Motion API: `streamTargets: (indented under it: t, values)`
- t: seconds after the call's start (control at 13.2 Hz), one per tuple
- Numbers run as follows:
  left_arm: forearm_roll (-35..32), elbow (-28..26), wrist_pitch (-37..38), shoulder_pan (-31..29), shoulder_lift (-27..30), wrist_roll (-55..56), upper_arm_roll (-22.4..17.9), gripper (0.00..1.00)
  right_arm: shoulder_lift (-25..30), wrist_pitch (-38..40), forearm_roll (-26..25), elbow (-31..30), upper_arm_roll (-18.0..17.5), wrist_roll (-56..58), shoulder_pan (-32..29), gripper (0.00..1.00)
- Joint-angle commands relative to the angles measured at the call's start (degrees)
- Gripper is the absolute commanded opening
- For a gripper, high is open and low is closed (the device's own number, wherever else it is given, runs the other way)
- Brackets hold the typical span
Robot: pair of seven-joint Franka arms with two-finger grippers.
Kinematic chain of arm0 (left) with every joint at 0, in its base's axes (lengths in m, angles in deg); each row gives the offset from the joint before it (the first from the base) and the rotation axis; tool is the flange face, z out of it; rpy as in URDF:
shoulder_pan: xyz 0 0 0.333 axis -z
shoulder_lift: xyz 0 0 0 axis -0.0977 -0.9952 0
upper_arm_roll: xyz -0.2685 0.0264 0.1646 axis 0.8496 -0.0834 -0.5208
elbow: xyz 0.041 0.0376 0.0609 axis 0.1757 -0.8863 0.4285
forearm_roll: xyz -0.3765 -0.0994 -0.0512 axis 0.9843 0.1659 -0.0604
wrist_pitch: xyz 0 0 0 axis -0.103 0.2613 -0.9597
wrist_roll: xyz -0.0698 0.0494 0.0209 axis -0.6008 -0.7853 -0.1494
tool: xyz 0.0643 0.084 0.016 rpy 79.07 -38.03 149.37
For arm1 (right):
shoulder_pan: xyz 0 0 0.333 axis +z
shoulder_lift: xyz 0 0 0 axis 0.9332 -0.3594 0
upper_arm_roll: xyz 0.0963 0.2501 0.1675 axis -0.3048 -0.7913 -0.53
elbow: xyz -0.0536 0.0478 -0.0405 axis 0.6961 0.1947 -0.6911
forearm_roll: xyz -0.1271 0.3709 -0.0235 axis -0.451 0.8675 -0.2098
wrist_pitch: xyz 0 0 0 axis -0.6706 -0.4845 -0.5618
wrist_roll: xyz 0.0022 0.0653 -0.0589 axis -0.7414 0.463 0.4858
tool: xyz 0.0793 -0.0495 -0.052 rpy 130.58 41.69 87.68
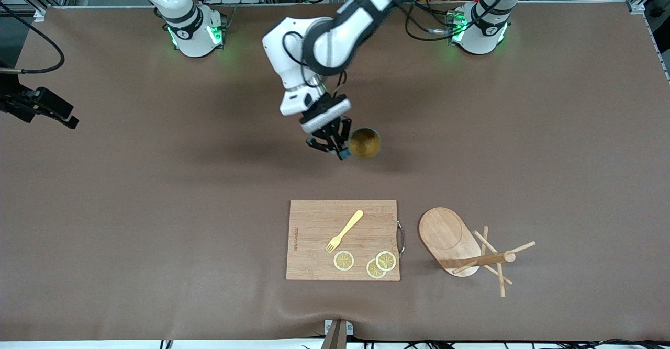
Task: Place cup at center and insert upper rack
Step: 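Lift the mug with the left gripper and carry it toward the stand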
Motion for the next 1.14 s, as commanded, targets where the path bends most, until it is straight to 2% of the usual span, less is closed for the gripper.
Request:
streamTargets:
  t: [0.0, 0.3, 0.76, 0.91, 1.06]
  values:
    - [6.93, 0.83, -4.71, -7.85, 2.77, -0.4, 0.94, 0.0, -0.31, 0.11, 0.58, 1.09, -0.81, -0.63, -1.08, 1.0]
    - [20.54, 0.74, -11.94, -17.97, 7.26, -3.1, 1.12, 0.0, -0.39, -0.68, 0.4, 1.09, -0.81, -0.63, -1.16, 1.0]
    - [45.5, 0.74, -12.13, -30.36, 9.47, -21.29, 1.11, 0.0, -0.31, -0.42, 0.76, 1.35, -0.89, -0.71, -0.99, 1.0]
    - [55.77, 0.74, -12.13, -34.32, 9.47, -29.8, 1.03, 0.0, -0.31, -0.42, 0.76, 1.35, -0.81, -0.8, -0.99, 1.0]
    - [61.17, 0.65, -12.13, -35.92, 9.03, -33.96, 0.76, 0.0, -0.31, -0.33, 0.76, 1.35, -0.81, -0.8, -1.16, 1.0]
